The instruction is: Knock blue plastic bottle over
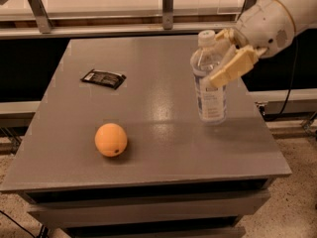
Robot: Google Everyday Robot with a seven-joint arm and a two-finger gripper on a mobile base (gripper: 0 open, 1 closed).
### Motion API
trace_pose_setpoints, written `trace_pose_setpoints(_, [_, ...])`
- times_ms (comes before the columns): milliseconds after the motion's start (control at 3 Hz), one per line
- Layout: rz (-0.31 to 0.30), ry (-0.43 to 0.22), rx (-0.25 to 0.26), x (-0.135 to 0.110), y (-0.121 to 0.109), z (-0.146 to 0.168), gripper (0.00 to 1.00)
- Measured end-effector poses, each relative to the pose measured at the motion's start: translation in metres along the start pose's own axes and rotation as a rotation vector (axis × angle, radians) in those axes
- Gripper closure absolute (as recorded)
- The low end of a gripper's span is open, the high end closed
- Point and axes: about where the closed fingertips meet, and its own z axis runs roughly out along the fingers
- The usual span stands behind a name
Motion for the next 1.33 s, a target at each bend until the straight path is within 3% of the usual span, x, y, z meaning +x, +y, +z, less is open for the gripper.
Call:
trace_pose_setpoints(333, [0.041, 0.147, 0.105, -0.002, -0.063, -0.014, 1.00])
trace_pose_setpoints(667, [-0.005, 0.280, 0.195, -0.027, -0.104, -0.017, 1.00])
trace_pose_setpoints(1000, [-0.021, 0.358, 0.175, -0.039, -0.106, 0.002, 1.00])
trace_pose_setpoints(1333, [-0.011, 0.359, 0.087, -0.036, -0.090, 0.031, 1.00])
